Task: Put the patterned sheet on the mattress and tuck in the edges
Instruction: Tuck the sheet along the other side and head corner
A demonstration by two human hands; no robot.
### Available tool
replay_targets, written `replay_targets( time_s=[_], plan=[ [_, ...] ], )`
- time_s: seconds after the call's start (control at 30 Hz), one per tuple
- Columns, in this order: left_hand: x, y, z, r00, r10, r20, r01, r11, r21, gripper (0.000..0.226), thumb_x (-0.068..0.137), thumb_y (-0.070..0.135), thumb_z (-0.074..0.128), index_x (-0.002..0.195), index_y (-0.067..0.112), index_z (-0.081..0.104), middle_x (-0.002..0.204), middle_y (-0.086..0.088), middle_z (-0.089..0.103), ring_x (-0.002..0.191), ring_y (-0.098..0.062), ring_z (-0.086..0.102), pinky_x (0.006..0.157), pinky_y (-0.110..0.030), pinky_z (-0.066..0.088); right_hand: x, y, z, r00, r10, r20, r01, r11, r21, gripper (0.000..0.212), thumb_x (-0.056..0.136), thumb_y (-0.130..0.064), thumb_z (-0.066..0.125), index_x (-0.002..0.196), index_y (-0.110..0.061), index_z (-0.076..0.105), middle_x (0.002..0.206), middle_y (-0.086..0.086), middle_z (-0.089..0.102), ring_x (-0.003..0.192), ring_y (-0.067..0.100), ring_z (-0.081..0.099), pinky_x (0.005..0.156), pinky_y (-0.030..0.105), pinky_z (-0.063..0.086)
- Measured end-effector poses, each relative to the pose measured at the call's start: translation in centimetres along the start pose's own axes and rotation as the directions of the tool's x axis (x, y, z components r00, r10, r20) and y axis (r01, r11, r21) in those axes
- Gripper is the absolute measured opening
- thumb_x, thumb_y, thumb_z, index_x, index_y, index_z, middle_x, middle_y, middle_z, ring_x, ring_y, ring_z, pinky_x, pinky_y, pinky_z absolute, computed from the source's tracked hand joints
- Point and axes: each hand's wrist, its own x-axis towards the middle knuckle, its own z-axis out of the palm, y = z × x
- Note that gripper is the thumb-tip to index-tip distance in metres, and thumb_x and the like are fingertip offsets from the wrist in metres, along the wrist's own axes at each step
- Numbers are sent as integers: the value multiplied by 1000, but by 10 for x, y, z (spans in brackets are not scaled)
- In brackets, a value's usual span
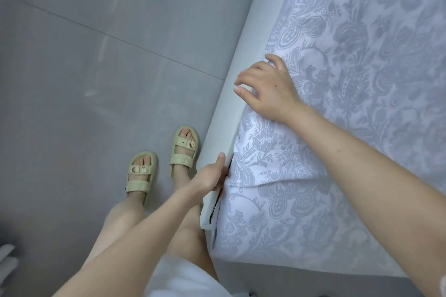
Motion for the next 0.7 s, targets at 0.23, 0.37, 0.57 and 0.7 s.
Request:
replay_targets(
  time_s=[0.23, 0.37, 0.57, 0.7],
  plan=[
    [-53, -26, -5, 899, 398, -184, -291, 855, 430, 47, 94, 39, 46, 72, -1, 55, 61, -4, 52, 59, -16, 46, 59, -30, 35, -124, -77, -28, 766, 558, -319, -512, 830, 222, 16, 86, -24, 52, 80, -14, 64, 80, -2, 66, 77, 23, 57, 72, 32, 36],
    [-76, -52, 11, 913, 400, -79, -304, 797, 522, 32, 92, 40, 49, 80, 12, 61, 69, 7, 61, 67, -13, 55, 59, -25, 40, -207, -148, 0, 473, 873, -116, -817, 484, 312, 21, 82, -30, 56, 72, -11, 58, 73, 3, 62, 71, 29, 59, 59, 31, 38],
    [-82, -68, 38, 859, 501, -104, -317, 682, 659, 26, 93, 25, 50, 73, 8, 54, 61, 2, 51, 65, -22, 49, 54, -30, 31, -250, -222, 21, 305, 949, 76, -944, 291, 158, 45, 68, -35, 81, 92, -1, 66, 87, 15, 62, 80, 36, 61, 61, 37, 50],
    [-78, -72, 43, 824, 549, -137, -284, 611, 739, 37, 93, 12, 44, 57, 15, 36, 54, 2, 41, 61, -25, 40, 54, -33, 22, -236, -235, 34, 416, 906, 75, -909, 416, 16, 39, 41, -20, 94, 61, -4, 64, 63, 10, 56, 55, 26, 59, 39, 29, 45]
  ],
)
